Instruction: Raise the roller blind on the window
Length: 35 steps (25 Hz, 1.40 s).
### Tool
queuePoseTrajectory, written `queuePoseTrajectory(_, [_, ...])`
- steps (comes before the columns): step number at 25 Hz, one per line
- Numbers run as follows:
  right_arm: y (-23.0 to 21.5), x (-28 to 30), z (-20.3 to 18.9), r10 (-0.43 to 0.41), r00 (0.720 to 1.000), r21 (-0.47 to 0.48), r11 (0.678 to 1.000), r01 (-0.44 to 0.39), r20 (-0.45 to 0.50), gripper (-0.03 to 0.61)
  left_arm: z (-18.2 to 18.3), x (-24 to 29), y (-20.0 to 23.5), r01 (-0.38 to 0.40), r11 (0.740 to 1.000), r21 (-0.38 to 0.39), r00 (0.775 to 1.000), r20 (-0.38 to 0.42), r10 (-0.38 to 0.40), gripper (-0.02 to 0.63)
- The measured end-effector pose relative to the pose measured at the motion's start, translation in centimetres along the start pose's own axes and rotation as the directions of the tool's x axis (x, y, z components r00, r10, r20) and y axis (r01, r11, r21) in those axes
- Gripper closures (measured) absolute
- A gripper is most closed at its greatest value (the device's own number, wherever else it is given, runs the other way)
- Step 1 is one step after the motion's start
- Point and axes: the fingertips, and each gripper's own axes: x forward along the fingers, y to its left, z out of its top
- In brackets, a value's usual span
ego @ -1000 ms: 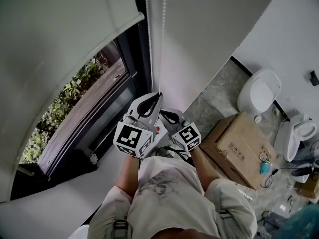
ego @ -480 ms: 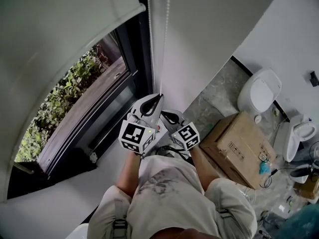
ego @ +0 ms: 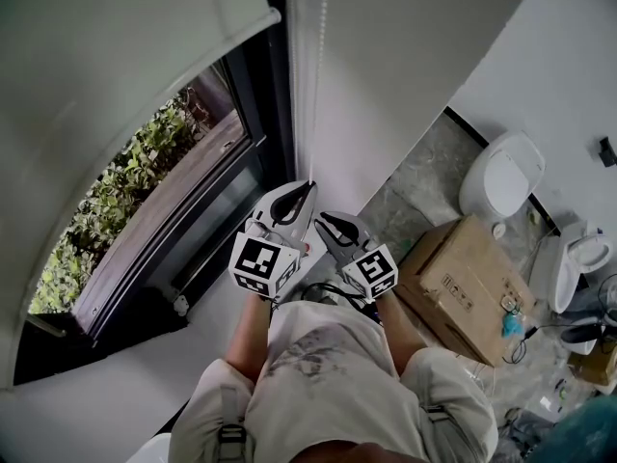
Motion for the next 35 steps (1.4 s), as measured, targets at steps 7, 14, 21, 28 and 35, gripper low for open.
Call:
queuePoseTrajectory(7, [-0.9,-2.7,8.8,-0.002,0.989,-0.058,0.998,0.01,0.146,0.506,0.0,0.0,-0.4,-0.003,1.0,0.003,1.0,0.002,0.003,0.606])
queuePoseTrajectory(14, [-1.1,-3.4,15.8,0.037,0.972,-0.126,0.992,-0.008,0.231,0.506,-0.1,0.0,-0.6,-0.003,1.0,0.008,1.0,0.005,0.003,0.606])
queuePoseTrajectory(21, [-0.8,-2.7,20.6,0.084,0.955,-0.164,0.986,-0.038,0.285,0.506,-0.1,0.0,-1.2,0.004,1.0,0.013,1.0,0.006,-0.004,0.606])
queuePoseTrajectory(28, [-1.0,-1.3,23.9,0.112,0.945,-0.198,0.979,-0.052,0.307,0.5,-0.1,0.1,-1.5,0.006,1.0,0.012,1.0,0.004,-0.006,0.606])
queuePoseTrajectory(35, [-1.0,-1.2,25.1,0.114,0.937,-0.192,0.98,-0.052,0.33,0.502,-0.1,0.0,-1.6,0.005,1.0,0.013,1.0,0.009,-0.005,0.606])
